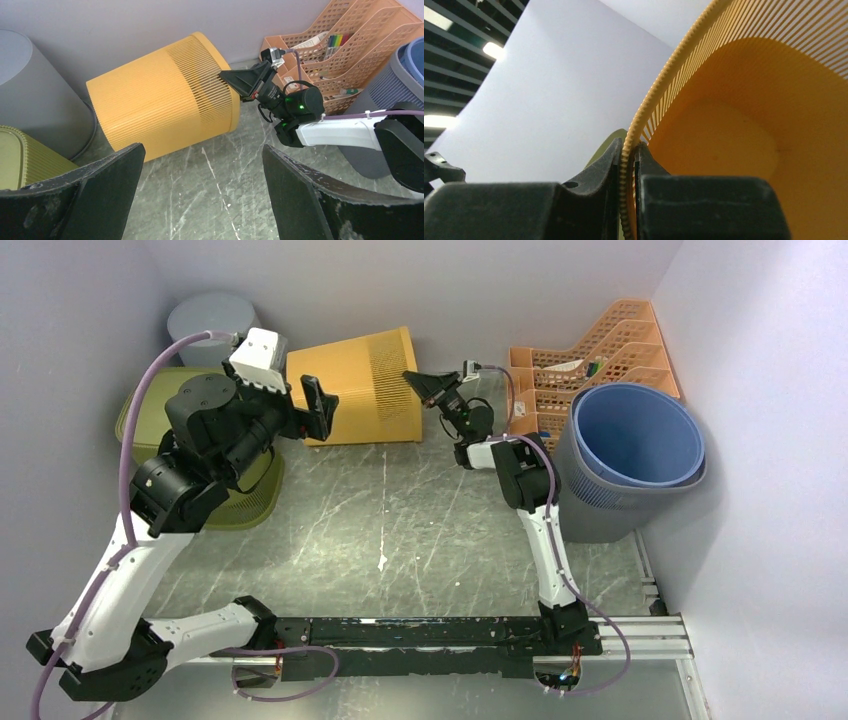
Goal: Turn the large container upside down
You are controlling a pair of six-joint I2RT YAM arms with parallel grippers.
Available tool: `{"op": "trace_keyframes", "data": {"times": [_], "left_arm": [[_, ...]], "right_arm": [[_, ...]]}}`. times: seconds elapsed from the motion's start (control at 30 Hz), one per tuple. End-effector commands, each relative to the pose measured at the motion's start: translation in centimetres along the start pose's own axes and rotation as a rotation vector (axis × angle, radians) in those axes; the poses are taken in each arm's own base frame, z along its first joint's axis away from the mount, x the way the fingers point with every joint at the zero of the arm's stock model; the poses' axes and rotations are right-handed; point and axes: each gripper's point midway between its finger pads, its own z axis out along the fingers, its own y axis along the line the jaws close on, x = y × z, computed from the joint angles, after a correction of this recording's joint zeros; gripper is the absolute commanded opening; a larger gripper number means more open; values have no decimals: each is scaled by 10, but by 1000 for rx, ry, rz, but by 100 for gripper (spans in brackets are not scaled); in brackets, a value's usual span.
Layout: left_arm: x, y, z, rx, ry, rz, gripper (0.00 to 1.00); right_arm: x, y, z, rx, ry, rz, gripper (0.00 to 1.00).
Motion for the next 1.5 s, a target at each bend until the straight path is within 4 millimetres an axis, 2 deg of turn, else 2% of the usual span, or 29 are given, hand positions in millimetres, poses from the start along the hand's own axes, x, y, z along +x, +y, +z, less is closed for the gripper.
{"op": "trace_keyframes", "data": {"times": [0.0,0.2,0.37,0.47,0.57,0.87,0.93,1.27,1.47], "left_arm": [[-14,5,-6,-26,-22,20,99],[-16,8,-5,-42,-24,25,99],[-14,8,-3,-48,-8,33,99],[-12,9,-3,-50,-7,31,99],[-12,9,-3,-50,-5,29,99],[-5,7,3,-47,10,32,99],[-2,6,5,-43,14,31,99],[7,5,10,-45,32,33,99],[15,2,15,-34,49,37,99]], "right_arm": [[-5,45,-5,-260,-76,1,0],[-2,70,15,-376,-77,39,0],[4,73,22,-436,-74,103,0],[11,70,21,-421,-58,81,0],[3,56,10,-338,-70,47,0],[-42,19,-43,-122,-111,-46,0],[-47,10,-54,-85,-112,-51,0],[-62,-30,-95,57,-143,-75,0],[-57,-54,-105,228,-111,-149,6]]}}
